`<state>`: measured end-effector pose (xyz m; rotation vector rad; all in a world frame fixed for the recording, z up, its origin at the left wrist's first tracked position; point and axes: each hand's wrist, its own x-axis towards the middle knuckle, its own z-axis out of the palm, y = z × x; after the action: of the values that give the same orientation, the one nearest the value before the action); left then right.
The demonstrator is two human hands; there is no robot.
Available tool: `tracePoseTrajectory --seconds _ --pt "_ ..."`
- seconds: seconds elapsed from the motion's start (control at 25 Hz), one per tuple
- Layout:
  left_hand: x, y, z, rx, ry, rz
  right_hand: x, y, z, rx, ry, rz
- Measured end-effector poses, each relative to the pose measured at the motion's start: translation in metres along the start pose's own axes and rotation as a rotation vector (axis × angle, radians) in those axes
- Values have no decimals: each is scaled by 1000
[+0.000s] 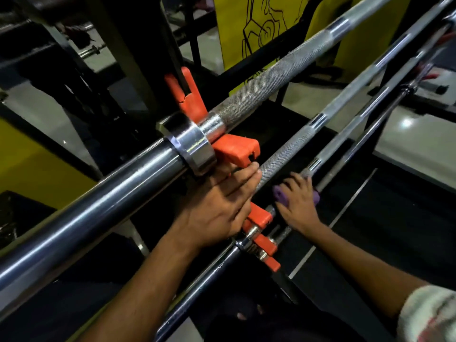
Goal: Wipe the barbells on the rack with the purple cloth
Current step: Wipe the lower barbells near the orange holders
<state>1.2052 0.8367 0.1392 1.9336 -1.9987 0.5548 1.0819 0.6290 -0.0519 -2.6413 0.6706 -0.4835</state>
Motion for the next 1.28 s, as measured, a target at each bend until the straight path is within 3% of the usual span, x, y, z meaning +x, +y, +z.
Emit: tracePoseTrajectory --seconds 0.16,0.32,0.56,0.68,0.88,1.08,1.28 --pt "3 0 3 -147 -135 37 -46 -54 26 120 -31 -160" --pt "8 1 7 -79 -292 42 -28 -30 17 18 -90 -247" --pt "4 2 9 -134 -276 5 38 52 -18 27 52 75" --pt "6 3 8 -134 -302 2 27 35 -8 95 88 113" --pt "13 1 5 -180 -383 0 -37 -38 27 205 5 -168" --pt "24 1 8 -164 -433 29 -24 -10 21 -3 -41 -357" --pt "35 6 13 -223 -413 -31 26 36 -8 119 79 51"
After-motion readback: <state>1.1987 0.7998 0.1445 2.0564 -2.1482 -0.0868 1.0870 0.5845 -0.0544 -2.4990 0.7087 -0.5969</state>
